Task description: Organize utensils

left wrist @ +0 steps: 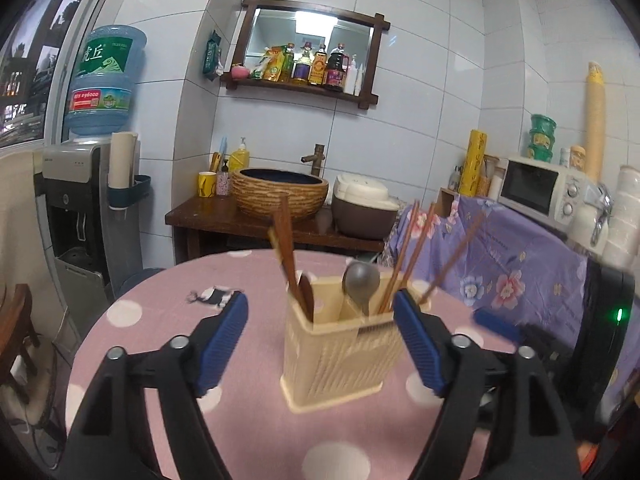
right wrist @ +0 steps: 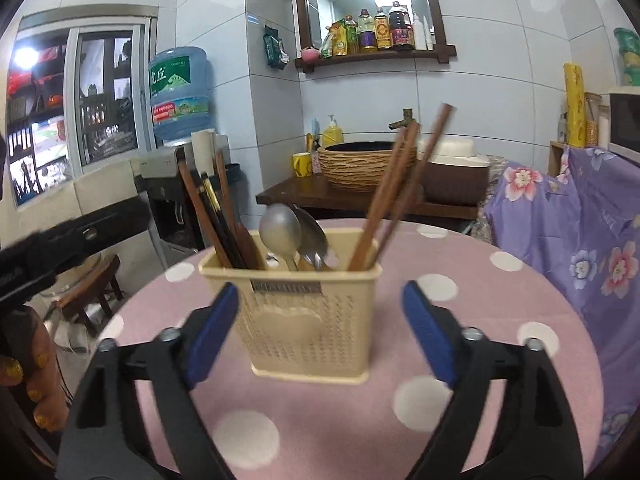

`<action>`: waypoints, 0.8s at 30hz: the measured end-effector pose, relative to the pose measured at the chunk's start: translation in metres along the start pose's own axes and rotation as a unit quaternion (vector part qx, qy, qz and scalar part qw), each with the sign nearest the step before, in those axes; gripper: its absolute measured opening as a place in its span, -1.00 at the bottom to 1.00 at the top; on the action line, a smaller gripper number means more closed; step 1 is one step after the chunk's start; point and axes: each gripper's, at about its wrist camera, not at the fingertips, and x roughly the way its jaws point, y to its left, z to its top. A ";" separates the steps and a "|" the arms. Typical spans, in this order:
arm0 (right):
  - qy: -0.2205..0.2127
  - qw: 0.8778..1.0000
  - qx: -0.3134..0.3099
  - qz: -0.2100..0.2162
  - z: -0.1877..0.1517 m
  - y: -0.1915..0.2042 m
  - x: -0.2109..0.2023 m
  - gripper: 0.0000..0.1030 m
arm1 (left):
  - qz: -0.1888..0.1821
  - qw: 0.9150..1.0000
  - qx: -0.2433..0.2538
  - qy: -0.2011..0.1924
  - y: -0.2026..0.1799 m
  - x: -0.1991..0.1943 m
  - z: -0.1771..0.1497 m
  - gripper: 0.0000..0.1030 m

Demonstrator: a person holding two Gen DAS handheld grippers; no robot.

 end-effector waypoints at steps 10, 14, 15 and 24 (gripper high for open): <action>0.035 0.992 0.070 -0.098 -0.101 -0.051 -0.083 0.89 | 0.074 0.997 -0.020 0.032 0.021 -0.067 -0.096 0.90; 0.031 0.992 0.072 -0.102 -0.134 -0.034 -0.117 0.89 | 0.071 0.997 -0.024 0.030 0.003 -0.095 -0.121 0.90; 0.027 0.992 0.067 -0.100 -0.138 -0.029 -0.124 0.89 | 0.076 0.997 -0.020 0.028 -0.002 -0.101 -0.125 0.90; -0.033 0.998 -0.014 -0.056 -0.145 0.033 -0.187 0.89 | 0.084 0.996 0.001 -0.005 -0.020 -0.155 -0.144 0.90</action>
